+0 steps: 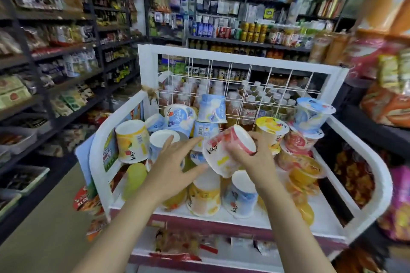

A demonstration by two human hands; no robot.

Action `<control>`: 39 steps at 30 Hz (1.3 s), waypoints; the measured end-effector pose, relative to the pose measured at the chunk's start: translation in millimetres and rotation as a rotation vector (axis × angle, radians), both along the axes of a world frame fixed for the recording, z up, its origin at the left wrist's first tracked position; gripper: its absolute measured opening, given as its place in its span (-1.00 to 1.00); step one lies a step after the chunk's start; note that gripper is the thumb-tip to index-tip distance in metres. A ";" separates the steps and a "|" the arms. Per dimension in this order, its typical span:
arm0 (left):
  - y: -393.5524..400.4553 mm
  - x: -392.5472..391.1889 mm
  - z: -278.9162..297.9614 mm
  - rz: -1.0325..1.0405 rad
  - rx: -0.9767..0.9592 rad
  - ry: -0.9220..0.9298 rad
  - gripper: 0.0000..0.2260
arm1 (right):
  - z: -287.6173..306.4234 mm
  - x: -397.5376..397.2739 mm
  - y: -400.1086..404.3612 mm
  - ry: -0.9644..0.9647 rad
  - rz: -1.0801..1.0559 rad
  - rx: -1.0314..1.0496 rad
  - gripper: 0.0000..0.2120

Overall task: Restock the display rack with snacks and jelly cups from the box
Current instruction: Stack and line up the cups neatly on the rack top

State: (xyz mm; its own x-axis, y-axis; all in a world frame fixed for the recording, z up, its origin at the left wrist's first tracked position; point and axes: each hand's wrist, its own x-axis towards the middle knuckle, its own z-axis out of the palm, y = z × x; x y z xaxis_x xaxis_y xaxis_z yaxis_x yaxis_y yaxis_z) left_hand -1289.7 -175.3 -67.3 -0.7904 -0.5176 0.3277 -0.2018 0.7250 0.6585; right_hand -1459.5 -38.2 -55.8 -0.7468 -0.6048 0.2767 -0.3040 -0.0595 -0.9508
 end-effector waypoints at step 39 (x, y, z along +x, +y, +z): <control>26.2 -278.2 20.1 -0.052 0.135 0.220 -0.42 | 4.9 -177.0 27.3 0.560 -0.226 0.216 -0.35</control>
State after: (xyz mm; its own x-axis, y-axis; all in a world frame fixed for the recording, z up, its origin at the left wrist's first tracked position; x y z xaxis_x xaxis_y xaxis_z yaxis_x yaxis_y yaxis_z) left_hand -1567.9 -149.1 -47.2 -0.7346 -0.5286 0.4253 -0.0077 0.6334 0.7738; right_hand -1636.6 -10.9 -50.9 -0.6404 -0.5346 0.5515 -0.7405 0.2391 -0.6281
